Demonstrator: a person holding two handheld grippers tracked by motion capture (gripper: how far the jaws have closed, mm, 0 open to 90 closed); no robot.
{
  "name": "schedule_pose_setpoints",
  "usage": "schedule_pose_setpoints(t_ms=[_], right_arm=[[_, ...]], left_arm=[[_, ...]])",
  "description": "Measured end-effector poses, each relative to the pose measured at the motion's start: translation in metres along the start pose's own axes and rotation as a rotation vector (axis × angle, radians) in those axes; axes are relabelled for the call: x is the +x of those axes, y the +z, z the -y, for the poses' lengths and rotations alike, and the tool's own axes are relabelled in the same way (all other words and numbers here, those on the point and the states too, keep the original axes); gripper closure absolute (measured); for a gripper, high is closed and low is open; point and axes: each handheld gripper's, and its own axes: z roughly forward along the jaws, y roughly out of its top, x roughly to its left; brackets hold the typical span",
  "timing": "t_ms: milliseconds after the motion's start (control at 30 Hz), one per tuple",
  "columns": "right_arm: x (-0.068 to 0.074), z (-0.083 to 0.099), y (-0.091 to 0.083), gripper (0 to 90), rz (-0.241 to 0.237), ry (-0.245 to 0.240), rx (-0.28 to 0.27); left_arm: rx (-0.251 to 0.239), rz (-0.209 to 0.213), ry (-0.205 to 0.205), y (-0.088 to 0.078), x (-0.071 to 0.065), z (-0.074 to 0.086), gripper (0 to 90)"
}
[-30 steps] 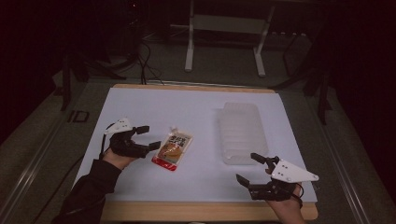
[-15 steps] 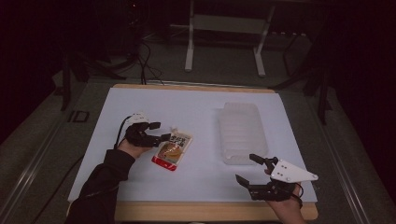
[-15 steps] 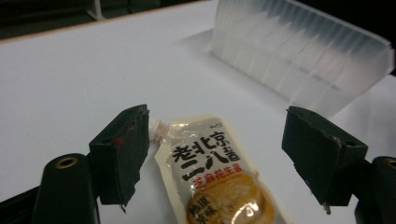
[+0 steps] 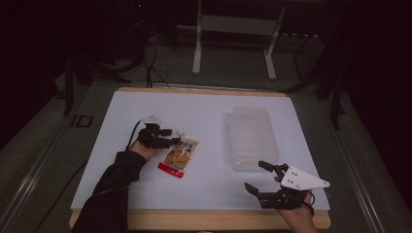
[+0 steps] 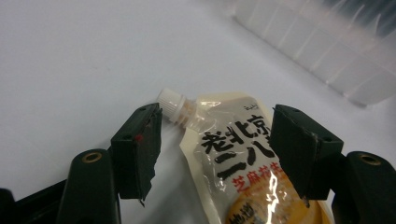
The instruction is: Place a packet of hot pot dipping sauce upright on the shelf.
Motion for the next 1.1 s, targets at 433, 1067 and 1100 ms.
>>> schedule_pose_setpoints(t_ms=[433,1067,1100], right_arm=[[-0.001,0.001,0.002,20.4,-0.008,0.0,0.011],[0.001,0.001,0.004,20.4,-0.005,-0.008,0.023],[0.001,0.001,0.004,20.4,-0.003,-0.011,0.025]], left_arm=[[0.069,0.023,-0.055,0.017,0.012,0.001,41.1],[0.22,-0.013,0.012,0.027,-0.005,-0.007,68.1],[0.238,-0.028,0.028,0.027,-0.007,-0.008,71.5]])
